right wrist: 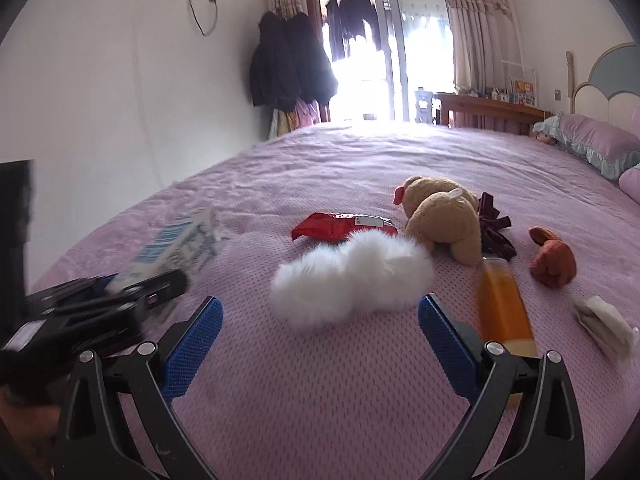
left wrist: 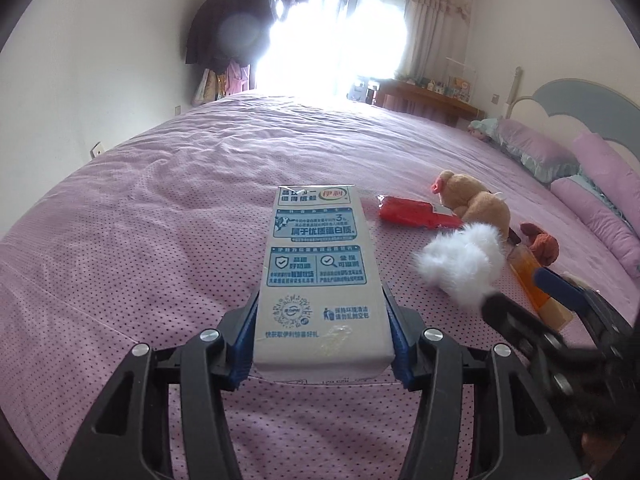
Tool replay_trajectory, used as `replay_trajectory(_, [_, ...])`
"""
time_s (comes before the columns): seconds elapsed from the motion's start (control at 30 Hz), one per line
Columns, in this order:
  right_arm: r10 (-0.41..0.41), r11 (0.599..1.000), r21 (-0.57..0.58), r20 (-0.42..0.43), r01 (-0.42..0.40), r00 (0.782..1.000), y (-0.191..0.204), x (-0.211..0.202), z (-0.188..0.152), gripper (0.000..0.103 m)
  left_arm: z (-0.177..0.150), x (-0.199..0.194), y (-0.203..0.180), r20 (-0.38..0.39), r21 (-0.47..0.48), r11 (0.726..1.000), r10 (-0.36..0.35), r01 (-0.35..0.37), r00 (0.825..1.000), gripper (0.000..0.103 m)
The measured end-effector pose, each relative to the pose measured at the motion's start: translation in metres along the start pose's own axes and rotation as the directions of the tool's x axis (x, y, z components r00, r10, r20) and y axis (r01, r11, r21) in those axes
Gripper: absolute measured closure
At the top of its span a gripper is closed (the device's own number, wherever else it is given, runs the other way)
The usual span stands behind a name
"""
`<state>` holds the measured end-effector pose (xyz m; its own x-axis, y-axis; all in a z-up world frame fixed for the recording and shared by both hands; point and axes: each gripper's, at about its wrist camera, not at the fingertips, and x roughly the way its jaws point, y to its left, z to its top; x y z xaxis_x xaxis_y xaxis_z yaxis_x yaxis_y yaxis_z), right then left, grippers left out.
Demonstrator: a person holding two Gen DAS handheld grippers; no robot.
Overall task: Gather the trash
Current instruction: 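Grasp the white fluffy pompom with the right gripper, then carry both items over the yellow bin and open both grippers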
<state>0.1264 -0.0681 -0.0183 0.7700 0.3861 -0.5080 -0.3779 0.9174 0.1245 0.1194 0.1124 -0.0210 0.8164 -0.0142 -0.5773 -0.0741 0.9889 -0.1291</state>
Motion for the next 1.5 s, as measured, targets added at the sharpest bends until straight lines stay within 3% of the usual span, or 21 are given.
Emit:
replay_trajectory(0.23, [-0.043,0.992,0.104,-0.186,0.064,0.982,-0.018,0.060,0.022,0.009,0.002,0.002,0.003,-0.003,0.007,1.000,-0.017,0.017,1.000,0.049])
replay_trajectory(0.3, [-0.051,0.992,0.101,-0.217,0.075,0.975,-0.019,0.070,0.023,0.013,0.002,0.003,0.002,-0.003,0.008,1.000,-0.020,0.020,1.000,0.049])
replay_trajectory(0.37, [-0.036,0.993,0.100,-0.226,0.060,0.973,-0.021,0.075,0.023,0.036,0.001,0.005,0.001,-0.008,0.008,1.000,-0.025,0.025,1.000,0.049])
replay_trajectory(0.47, [0.020,0.991,0.132,-0.196,0.006,0.980,-0.025,0.068,0.017,0.060,0.000,0.005,0.000,-0.009,0.006,0.999,-0.037,0.037,0.999,0.049])
replay_trajectory(0.57, [0.059,0.987,0.161,-0.178,-0.030,0.982,-0.032,0.058,0.015,0.069,-0.002,0.002,-0.004,-0.012,0.014,0.999,-0.044,0.044,0.999,0.049])
replay_trajectory(0.87, [0.129,0.988,0.098,-0.097,-0.119,0.987,-0.030,-0.010,-0.006,0.070,-0.013,-0.024,-0.033,-0.012,0.054,0.991,-0.125,0.126,0.992,0.049])
replay_trajectory(1.03, [0.122,0.992,0.046,-0.052,-0.120,0.991,-0.034,-0.063,-0.022,0.070,-0.025,-0.042,-0.056,-0.026,0.104,0.977,-0.187,0.189,0.982,0.049])
replay_trajectory(1.33, [0.028,0.992,0.118,0.049,-0.034,0.998,-0.075,-0.164,-0.066,0.070,-0.058,-0.082,-0.119,-0.072,0.191,0.916,-0.346,0.354,0.935,0.049])
replay_trajectory(1.5, [-0.059,0.982,0.181,0.058,0.047,0.997,-0.104,-0.217,-0.103,0.070,-0.088,-0.094,-0.173,-0.166,0.254,0.839,-0.453,0.482,0.876,0.049])
